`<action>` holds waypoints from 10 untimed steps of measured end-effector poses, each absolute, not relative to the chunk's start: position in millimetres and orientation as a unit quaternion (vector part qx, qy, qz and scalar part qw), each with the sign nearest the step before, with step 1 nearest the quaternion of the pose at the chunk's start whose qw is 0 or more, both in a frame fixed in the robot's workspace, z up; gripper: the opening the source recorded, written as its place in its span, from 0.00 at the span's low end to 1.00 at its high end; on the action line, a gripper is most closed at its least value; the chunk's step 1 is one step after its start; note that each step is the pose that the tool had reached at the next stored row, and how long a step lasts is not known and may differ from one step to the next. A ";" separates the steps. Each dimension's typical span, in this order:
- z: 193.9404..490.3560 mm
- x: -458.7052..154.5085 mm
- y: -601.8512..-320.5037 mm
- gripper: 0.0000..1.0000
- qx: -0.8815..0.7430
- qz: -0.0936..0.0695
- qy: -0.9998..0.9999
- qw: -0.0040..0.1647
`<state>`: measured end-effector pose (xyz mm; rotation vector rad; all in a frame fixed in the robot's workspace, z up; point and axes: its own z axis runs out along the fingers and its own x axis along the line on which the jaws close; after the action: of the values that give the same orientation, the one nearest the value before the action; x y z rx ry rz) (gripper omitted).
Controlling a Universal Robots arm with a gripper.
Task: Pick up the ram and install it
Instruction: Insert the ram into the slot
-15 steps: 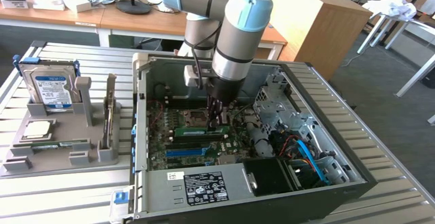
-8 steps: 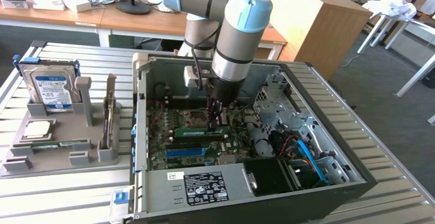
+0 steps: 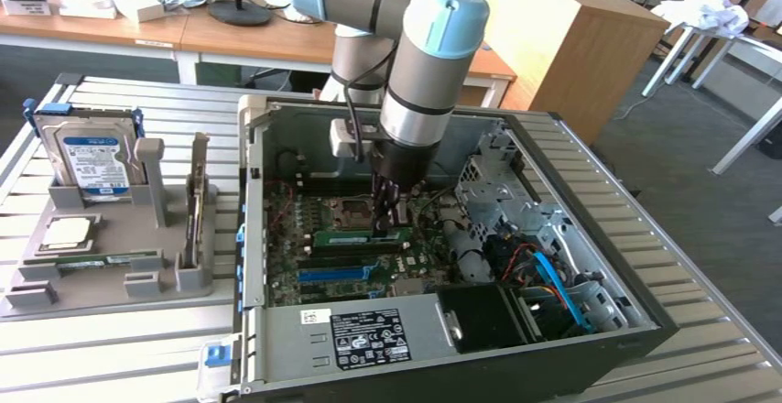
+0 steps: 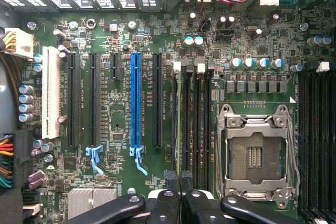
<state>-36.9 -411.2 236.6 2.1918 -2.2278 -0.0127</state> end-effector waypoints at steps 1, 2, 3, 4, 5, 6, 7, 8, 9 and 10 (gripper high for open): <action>236.4 -37.0 -411.3 0.12 0.701 -0.004 -0.713 0.008; 235.8 -37.0 -411.3 0.12 0.701 -0.004 -0.713 0.008; 235.4 -36.9 -411.3 0.12 0.701 -0.004 -0.713 0.008; 235.3 -37.0 -411.3 0.12 0.701 -0.004 -0.713 0.008; 235.3 -37.0 -411.3 0.12 0.701 -0.004 -0.713 0.008; 235.3 -37.0 -411.3 0.12 0.701 -0.004 -0.713 0.008; 235.2 -37.0 -411.3 0.12 0.701 -0.004 -0.713 0.008; 235.1 -36.9 -411.3 0.12 0.701 -0.004 -0.713 0.008; 234.6 -36.9 -411.2 0.12 0.701 -0.004 -0.713 0.008; 234.2 -36.9 -411.2 0.12 0.701 -0.004 -0.713 0.008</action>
<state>-36.9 -411.2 234.2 2.1920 -2.2281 -0.0127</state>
